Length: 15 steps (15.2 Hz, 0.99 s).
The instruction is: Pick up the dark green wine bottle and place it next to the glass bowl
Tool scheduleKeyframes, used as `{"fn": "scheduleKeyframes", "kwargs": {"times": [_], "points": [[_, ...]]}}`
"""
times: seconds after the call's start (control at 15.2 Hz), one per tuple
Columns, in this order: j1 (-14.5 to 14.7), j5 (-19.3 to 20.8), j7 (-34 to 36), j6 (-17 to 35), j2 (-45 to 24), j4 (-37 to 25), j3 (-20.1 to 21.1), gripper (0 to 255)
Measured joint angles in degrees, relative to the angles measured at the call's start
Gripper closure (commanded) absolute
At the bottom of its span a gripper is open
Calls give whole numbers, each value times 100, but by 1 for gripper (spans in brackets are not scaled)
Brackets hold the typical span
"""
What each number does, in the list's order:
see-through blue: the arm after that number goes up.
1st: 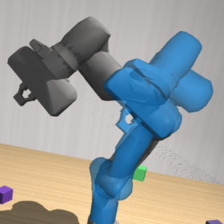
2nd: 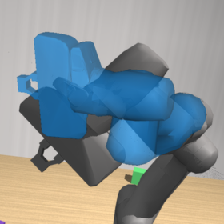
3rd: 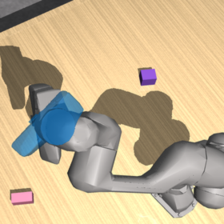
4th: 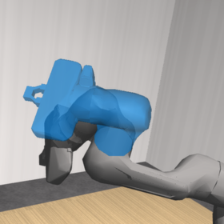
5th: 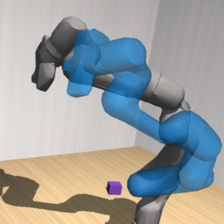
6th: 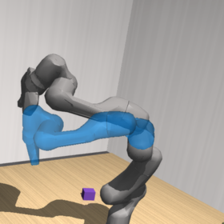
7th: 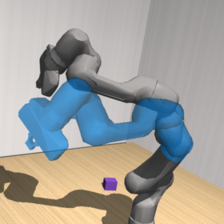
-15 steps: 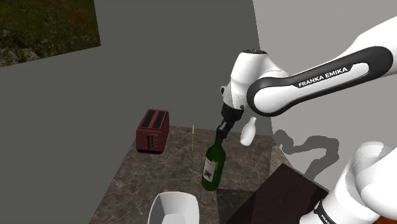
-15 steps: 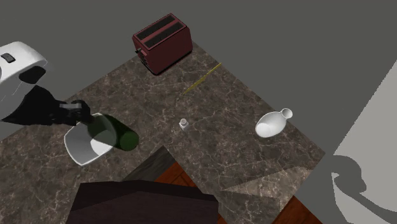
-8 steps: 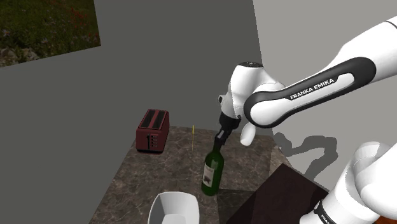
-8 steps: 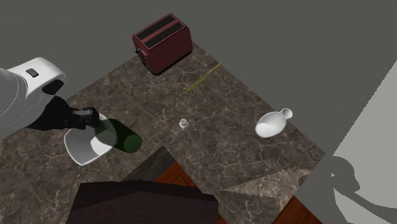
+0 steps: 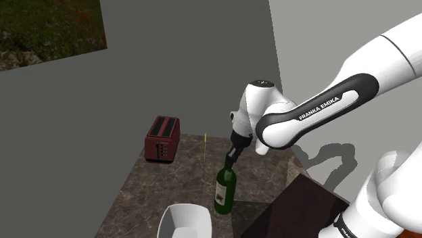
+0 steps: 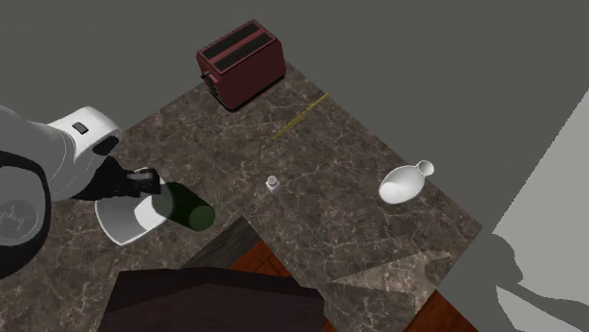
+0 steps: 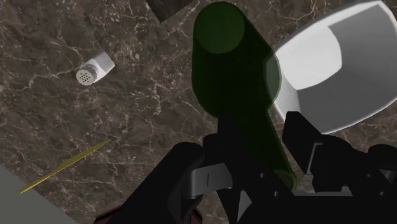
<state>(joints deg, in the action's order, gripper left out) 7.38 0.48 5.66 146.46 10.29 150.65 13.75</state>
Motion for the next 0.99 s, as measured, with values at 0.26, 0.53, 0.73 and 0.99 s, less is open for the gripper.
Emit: {"fn": "scheduleKeyframes", "kwargs": {"times": [0.26,0.53,0.73,0.99], "points": [[-44,127,99,367,-273,100,28,255],[-101,316,234,734,-596,157,44,255],[-136,529,410,1014,-889,156,56,255],[-158,730,565,1248,-1112,178,41,255]]}}
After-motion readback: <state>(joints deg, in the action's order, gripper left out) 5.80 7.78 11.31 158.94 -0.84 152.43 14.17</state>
